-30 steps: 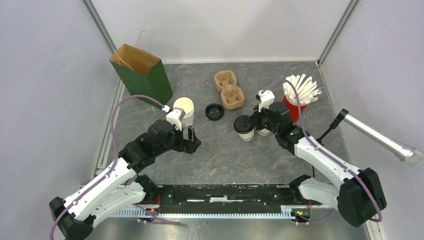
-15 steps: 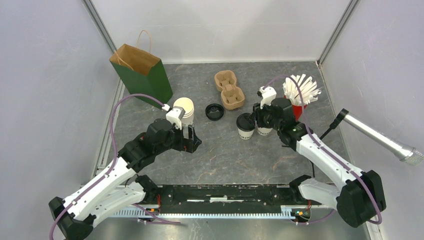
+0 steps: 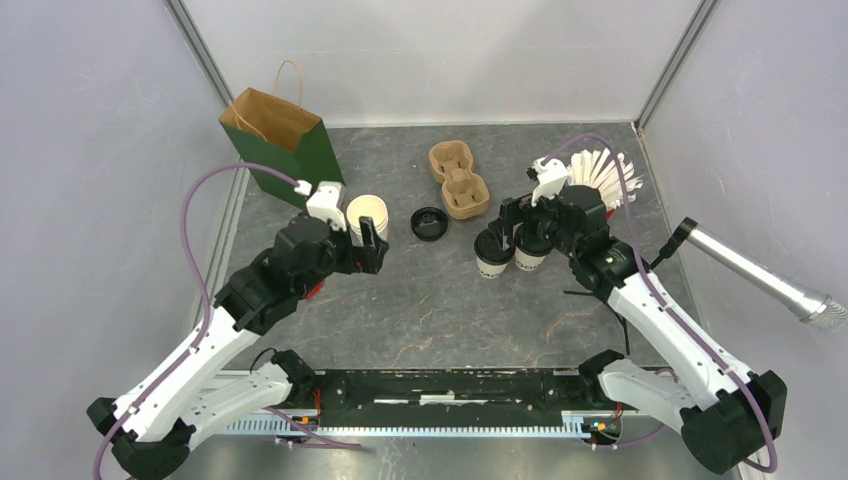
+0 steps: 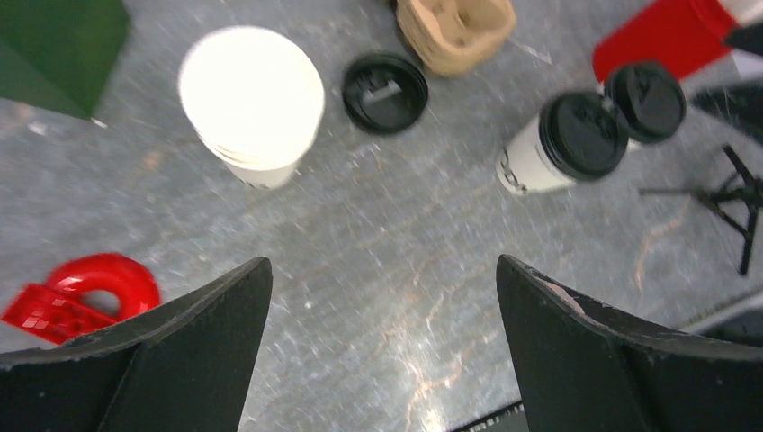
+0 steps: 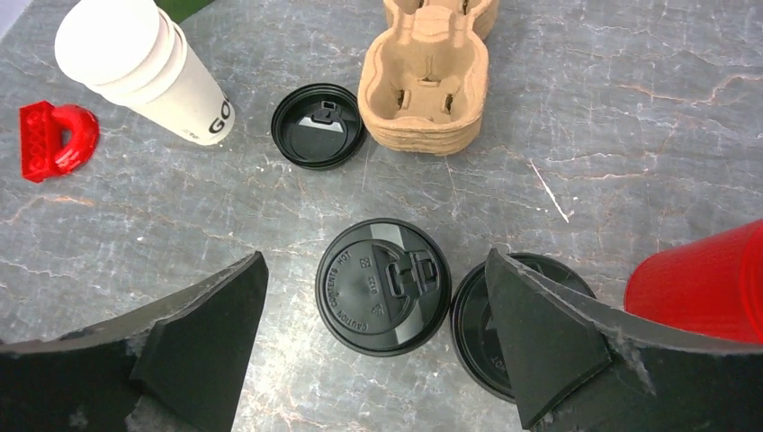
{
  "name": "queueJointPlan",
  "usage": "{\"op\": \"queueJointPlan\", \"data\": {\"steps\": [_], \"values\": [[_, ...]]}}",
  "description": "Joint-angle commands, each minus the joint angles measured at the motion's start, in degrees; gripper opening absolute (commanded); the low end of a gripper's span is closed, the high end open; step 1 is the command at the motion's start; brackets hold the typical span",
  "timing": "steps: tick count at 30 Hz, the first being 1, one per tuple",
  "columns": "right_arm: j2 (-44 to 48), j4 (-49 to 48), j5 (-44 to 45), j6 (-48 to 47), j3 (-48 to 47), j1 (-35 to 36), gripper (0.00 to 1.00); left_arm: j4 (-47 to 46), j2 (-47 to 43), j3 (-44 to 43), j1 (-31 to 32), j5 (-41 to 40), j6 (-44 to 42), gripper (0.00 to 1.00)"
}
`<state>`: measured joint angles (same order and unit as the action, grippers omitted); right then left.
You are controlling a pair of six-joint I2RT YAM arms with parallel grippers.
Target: Pack the takeout coffee
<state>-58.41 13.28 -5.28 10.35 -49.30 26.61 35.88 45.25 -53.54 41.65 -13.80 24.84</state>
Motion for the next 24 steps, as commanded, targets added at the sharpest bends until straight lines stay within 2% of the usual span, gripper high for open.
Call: {"op": "queueJointPlan", "data": {"steps": [1,5,10,18,24], "values": [[4.0,3.2,2.0,0.3,-4.4,0.6,0.98,1.5,2.4,-9.9,-1.2,-10.3,-5.1,1.0],[7.6,2.6,1.6,-0.6,-1.8,0.7,0.98,2.8,5.3,-16.2,-4.7,-12.5,-3.8,1.0],[8.8,-4.3,2.5,-1.8,2.1,0.7,0.98,4.6,10.8,-22.4,-14.9,-10.0,-1.3,1.0],[3.0,-15.4,2.2,-1.5,1.5,0.6,0.98,-4.3,17.6,-25.4,-22.6,-13.5,-1.3,1.0],[0.4,-18.0,7.6,0.0,1.5,0.6,0.96,-13.8,19.0,-21.7,-26.1,-17.4,11.9,0.91]]}}
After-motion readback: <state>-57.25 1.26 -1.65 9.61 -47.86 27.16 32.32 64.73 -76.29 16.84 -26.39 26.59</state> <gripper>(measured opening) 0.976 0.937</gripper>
